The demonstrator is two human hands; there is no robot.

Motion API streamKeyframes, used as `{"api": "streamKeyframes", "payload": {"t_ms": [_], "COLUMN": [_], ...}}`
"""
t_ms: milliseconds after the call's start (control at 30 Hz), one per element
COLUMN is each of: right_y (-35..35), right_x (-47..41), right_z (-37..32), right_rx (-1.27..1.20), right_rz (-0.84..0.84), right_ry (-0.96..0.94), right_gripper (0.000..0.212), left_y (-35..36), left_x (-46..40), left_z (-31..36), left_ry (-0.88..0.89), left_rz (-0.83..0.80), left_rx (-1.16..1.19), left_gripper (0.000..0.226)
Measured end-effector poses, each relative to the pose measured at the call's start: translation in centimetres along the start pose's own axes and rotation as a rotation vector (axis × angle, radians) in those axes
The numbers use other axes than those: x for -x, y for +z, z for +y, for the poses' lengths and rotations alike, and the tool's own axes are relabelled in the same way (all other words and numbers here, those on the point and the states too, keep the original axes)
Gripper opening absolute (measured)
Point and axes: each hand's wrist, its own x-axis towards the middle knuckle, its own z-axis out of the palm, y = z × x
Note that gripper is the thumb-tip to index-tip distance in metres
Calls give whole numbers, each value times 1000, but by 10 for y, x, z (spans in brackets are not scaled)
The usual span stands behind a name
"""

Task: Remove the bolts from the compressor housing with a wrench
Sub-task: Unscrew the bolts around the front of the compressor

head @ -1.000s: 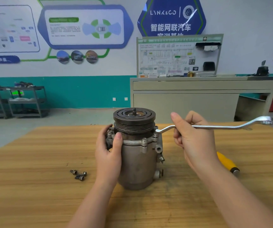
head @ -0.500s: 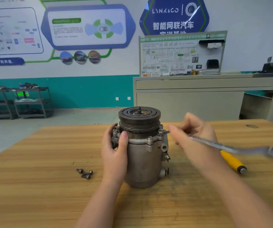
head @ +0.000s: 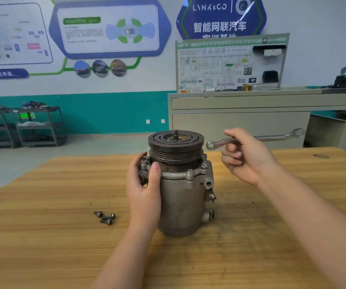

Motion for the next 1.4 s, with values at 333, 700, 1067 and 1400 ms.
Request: {"api": "streamKeyframes", "payload": {"t_ms": [333, 700, 1067, 1400], "right_y": [23, 19, 5, -1], "right_x": [51, 74, 7, 42], "right_z": [12, 38, 5, 25], "right_rx": [821, 986, 54, 250], "right_rz": [87, 42, -161, 106], "right_ry": [-681, -832, 243, -301], "right_gripper": [46, 36, 27, 22], "left_y": [-2, -2, 0, -1], "left_x": [1, 1, 1, 2], "left_z": [0, 1, 2, 2], "left_ry": [4, 2, -21, -18], "left_rz": [-9, -12, -9, -8], "left_rx": [-15, -16, 18, 9], "left_gripper": [57, 50, 42, 43]}}
